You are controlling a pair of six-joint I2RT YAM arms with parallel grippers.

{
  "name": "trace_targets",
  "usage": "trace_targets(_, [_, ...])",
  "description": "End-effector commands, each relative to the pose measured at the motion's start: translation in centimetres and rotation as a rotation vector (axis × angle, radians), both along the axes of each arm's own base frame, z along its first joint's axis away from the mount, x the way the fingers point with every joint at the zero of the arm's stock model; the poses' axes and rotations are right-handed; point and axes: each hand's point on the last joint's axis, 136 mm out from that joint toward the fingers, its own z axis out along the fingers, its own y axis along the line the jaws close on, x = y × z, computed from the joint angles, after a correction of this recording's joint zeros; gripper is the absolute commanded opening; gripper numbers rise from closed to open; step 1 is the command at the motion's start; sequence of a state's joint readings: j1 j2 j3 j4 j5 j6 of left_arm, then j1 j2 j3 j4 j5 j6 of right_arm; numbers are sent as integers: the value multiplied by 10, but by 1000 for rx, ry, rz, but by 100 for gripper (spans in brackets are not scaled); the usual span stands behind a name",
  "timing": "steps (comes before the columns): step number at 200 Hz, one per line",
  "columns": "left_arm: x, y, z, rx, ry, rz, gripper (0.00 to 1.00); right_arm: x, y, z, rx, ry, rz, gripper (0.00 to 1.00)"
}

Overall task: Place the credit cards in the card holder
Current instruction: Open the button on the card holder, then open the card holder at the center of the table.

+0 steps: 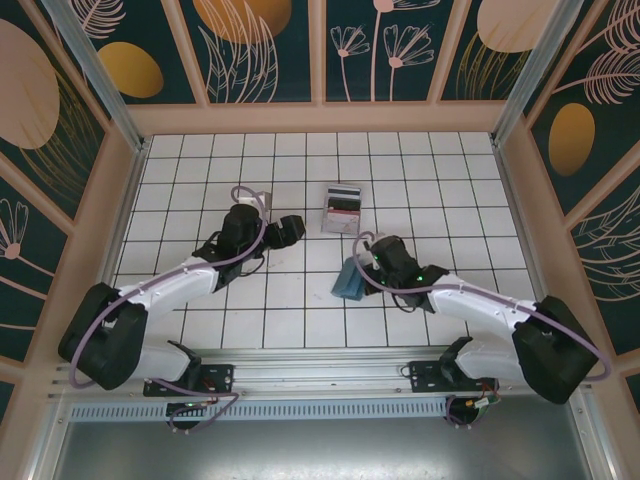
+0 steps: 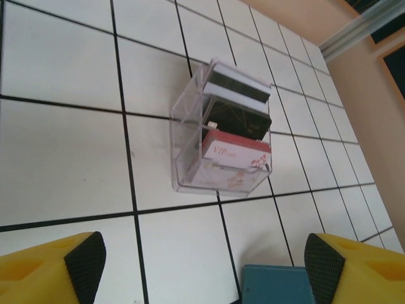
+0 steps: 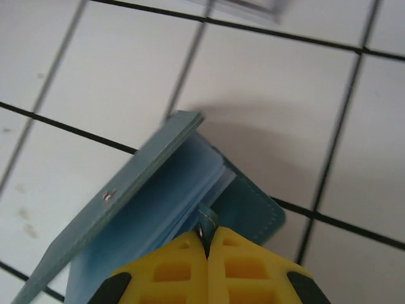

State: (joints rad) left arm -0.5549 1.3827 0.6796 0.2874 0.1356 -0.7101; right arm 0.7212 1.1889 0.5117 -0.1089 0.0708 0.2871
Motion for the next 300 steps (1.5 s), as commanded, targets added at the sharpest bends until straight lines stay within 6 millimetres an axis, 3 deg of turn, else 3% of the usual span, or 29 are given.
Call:
trace_targets(1, [0, -20, 12, -53, -16, -64, 84, 16, -10, 23, 161, -85, -108, 3])
trace_targets(26, [-6, -36, 15, -67, -22, -119, 83, 25, -28, 35, 198, -120, -158, 2])
trace_targets(69, [-23, -82, 8, -59, 4, -265, 88, 33, -14, 61, 283, -141, -77, 2])
trace_targets(80, [-26, -92, 10, -72, 7, -281, 98, 34, -6, 69, 324, -148, -47, 2])
trace_targets(112, [-28, -112, 9, -138, 25, -316, 96, 36, 2, 87, 362, -199, 9, 2])
trace_targets(162, [-36, -134, -17, -110, 83, -402, 87, 34, -11, 74, 352, -155, -21, 2])
trace_targets(165, [-36, -136, -28, -100, 105, -408, 86, 33, -12, 74, 354, -156, -23, 2])
trace_targets(171, [-38, -140, -32, -104, 118, -423, 86, 33, -13, 71, 354, -151, -29, 2])
trace_targets(212, [-52, -167, -42, -127, 165, -521, 82, 31, -23, 61, 371, -133, -59, 2])
trace_targets(274, [-56, -169, -69, -113, 229, -531, 80, 29, -37, 54, 390, -123, -94, 2])
trace_targets(290, [-57, -173, -67, -141, 237, -545, 69, 29, -37, 53, 402, -121, -94, 2])
trace_targets(300, [-60, -174, -70, -146, 249, -551, 69, 29, -38, 52, 400, -117, -100, 2])
